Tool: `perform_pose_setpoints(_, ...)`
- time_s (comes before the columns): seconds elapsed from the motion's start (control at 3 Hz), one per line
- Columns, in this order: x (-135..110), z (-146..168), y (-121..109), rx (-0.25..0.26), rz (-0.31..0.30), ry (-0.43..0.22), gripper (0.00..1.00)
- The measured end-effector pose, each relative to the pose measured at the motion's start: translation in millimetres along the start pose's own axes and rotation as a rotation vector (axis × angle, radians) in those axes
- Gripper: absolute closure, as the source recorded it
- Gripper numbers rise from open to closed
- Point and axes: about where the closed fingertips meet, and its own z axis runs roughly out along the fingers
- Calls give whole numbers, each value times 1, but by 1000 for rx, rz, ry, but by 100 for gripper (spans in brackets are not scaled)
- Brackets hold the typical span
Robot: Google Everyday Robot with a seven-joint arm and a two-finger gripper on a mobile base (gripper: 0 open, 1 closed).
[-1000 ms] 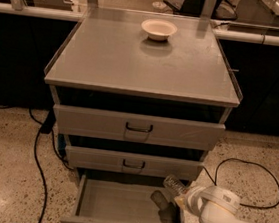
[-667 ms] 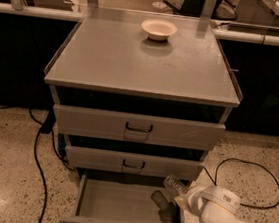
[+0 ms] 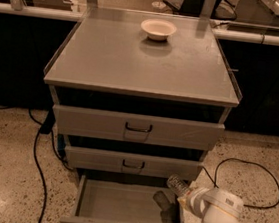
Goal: Pick water bottle from bottom drawer and place on counter
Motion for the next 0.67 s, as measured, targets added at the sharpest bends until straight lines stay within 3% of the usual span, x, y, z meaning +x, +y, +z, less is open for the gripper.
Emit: perform_pose_setpoints(0.67,11,-76,-41,200,55,-37,100)
